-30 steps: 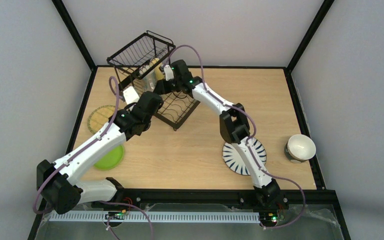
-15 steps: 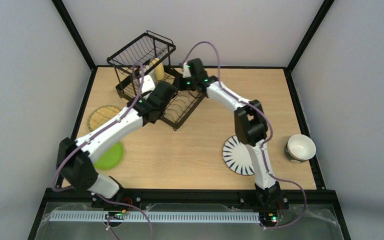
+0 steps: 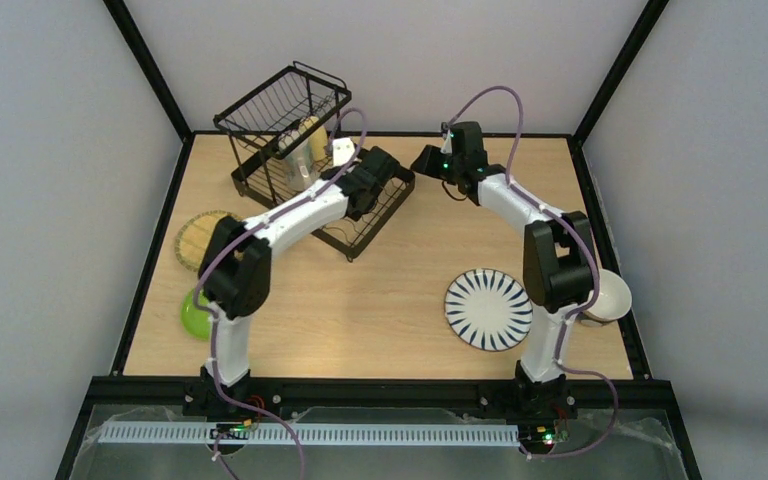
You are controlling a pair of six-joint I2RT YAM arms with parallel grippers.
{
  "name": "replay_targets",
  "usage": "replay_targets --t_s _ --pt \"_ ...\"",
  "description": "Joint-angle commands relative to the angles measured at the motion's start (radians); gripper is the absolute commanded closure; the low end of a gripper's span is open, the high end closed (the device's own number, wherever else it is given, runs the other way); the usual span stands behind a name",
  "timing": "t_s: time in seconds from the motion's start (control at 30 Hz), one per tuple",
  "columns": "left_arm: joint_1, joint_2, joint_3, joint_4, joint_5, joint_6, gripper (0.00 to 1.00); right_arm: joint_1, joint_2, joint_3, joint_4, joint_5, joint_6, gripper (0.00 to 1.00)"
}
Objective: Load the mixed dishes into the dish rack
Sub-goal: Move the cup from the dish rack, then move the dish rack to the center of the board.
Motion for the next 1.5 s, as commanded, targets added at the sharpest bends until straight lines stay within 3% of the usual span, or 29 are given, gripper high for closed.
replay_targets --t_s 0.0,0.3,0.5,0.87,1.3,1.47 --pt "-0.002 0.127 0.119 -0.069 -0.107 0.040 0.18 0.003 -0.070 -0.073 0.122 -0.007 0.008 0.00" --pt "0.044 0.325 0.356 -0.188 -0.164 -0.005 0.17 0.003 -0.101 -0.123 0.221 -0.046 0.037 0.00" --pt "0.109 0.403 0.445 -0.214 -0.130 -0.003 0.16 0.003 -0.121 -0.152 0.255 -0.058 0.052 0.00" --pt "0.180 0.543 0.615 -0.203 -0.086 0.136 0.16 0.003 -0.137 -0.184 0.305 -0.079 0.075 0.00" --pt "0.239 0.534 0.618 -0.227 -0.064 0.120 0.15 0.003 -0.100 -0.166 0.313 -0.084 0.081 0.00" --pt "0.239 0.505 0.584 -0.261 -0.012 0.078 0.15 0.003 0.004 0.003 0.109 -0.069 -0.002 0.00"
